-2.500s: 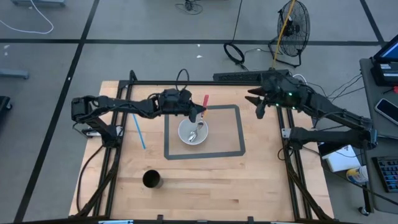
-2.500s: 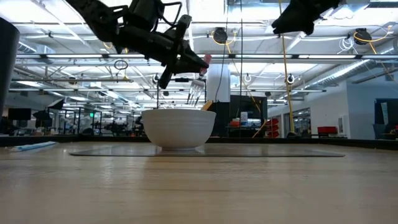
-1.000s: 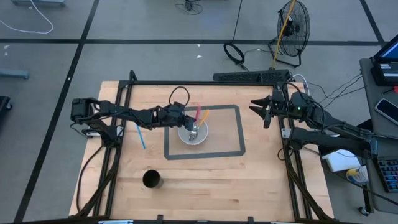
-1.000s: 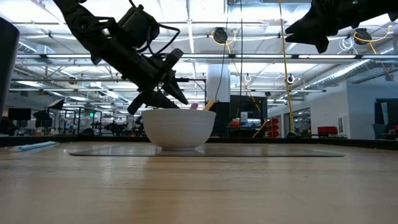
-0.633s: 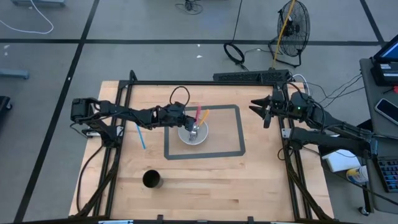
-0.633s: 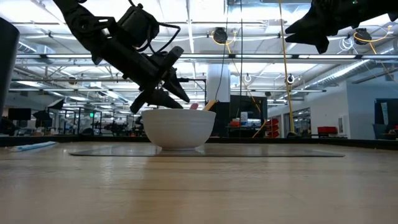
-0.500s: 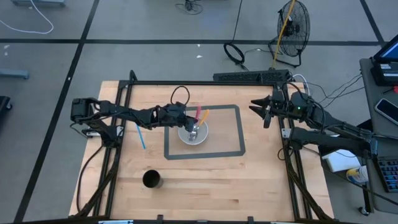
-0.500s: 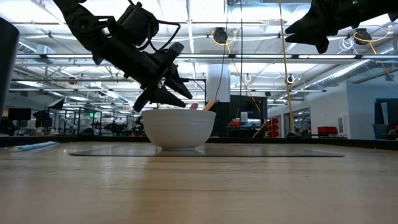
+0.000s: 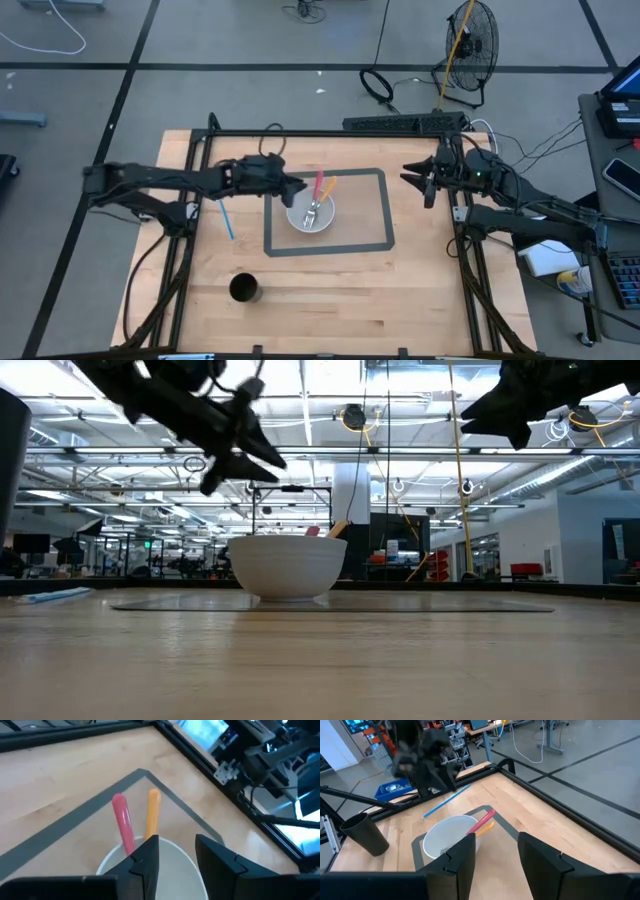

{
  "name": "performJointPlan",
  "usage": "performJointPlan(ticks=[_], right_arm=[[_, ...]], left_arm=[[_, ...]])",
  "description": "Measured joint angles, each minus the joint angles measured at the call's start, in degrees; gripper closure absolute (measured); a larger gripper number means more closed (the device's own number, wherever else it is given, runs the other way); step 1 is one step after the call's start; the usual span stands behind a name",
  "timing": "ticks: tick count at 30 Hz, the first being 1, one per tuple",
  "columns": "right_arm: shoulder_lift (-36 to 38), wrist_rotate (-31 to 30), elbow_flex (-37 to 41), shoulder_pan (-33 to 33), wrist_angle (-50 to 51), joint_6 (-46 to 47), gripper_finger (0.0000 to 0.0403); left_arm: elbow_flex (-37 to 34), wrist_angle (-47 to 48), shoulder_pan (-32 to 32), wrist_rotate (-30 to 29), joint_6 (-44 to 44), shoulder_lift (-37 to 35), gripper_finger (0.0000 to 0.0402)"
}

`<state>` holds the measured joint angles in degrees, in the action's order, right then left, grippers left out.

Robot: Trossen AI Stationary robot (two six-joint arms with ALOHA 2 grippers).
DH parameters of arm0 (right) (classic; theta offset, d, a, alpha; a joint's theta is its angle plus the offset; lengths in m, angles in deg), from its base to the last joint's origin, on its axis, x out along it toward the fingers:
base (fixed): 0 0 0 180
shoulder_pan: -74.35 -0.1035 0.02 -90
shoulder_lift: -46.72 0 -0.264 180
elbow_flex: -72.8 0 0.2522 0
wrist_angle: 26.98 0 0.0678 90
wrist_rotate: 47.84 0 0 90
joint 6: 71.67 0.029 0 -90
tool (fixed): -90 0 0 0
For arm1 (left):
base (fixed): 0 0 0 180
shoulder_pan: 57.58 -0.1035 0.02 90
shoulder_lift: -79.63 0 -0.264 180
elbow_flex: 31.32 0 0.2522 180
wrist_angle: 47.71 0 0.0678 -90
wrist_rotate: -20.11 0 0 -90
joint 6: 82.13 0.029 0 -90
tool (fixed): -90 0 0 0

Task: Pick & Place Utensil
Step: Put the black cup at the right side of the bowl on the table mat

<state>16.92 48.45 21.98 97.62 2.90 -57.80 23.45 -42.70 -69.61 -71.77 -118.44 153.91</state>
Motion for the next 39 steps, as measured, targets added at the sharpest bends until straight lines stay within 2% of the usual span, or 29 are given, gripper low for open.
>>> performJointPlan(ticks=[7,12,19,25,28,32,39], right_arm=[[-0.8,0.2,0.0,0.0,0.0,-0.1,0.0261],[-2.0,3.1,0.0,-0.1,-1.4,2.2,0.0261],[-3.9,2.7,0.0,-2.3,-8.3,8.1,0.0261],[-8.2,-3.2,0.0,-6.6,-18.5,11.7,0.0261],[-11.2,-6.5,0.0,-8.7,-22.8,13.7,0.0261],[-15.7,-9.3,0.0,-11.9,-28.5,15.6,0.0261],[-21.8,-9.4,0.0,-15.2,-36.3,14.7,0.0261]], left_arm=[[0.0,15.9,1.3,0.4,1.3,-15.6,0.027],[0.0,25.5,5.0,2.4,1.1,-25.7,0.027],[0.0,39.7,11.8,6.8,-1.5,-34.7,0.027],[0.0,45.0,19.3,14.1,-4.6,-36.5,0.027],[0.0,46.7,24.3,14.5,-4.7,-36.5,0.027],[0.0,48.5,29.9,12.1,-5.3,-36.2,0.027],[-0.1,48.0,39.2,2.5,-10.6,-32.9,0.0271]])
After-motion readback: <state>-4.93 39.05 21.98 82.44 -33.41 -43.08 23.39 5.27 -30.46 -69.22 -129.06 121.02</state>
